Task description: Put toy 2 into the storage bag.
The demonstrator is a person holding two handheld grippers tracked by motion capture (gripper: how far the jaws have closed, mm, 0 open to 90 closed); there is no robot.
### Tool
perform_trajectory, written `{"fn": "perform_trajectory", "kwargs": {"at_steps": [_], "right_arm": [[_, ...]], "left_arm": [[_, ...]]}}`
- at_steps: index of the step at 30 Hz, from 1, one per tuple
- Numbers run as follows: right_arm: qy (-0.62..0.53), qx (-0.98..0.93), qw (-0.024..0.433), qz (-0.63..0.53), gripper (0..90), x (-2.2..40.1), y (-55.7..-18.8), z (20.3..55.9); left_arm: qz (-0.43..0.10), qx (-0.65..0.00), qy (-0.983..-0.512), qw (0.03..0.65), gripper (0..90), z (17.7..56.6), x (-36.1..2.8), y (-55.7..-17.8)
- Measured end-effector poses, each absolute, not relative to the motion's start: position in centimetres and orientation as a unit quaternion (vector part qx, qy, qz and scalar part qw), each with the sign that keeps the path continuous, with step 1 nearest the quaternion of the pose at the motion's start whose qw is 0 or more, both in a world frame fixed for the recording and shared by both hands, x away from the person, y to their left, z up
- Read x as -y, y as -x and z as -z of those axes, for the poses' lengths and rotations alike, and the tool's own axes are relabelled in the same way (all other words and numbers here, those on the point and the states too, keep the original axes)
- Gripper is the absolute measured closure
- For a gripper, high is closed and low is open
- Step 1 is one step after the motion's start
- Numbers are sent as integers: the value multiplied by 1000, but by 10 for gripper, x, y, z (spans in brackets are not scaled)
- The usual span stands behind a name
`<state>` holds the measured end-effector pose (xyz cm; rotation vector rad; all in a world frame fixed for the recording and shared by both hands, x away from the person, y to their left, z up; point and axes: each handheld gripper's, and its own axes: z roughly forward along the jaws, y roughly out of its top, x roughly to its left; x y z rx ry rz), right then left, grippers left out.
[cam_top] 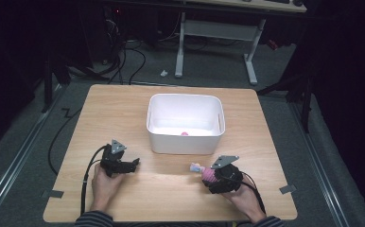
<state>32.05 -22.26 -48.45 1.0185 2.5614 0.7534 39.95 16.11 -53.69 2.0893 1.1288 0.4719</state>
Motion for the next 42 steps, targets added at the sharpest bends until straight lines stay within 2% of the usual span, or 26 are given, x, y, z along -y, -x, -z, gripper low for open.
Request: {"fn": "perform_trajectory", "kwargs": {"at_steps": [16, 42], "right_arm": [[-360, -868, 160, -301, 339, 244, -314, 449], [-365, -856, 164, -328, 340, 259, -326, 393]], "left_arm": [[-182, -437, -807, 353, 150, 537, -161, -399], [-183, -436, -808, 352, 152, 537, -161, -399]]}}
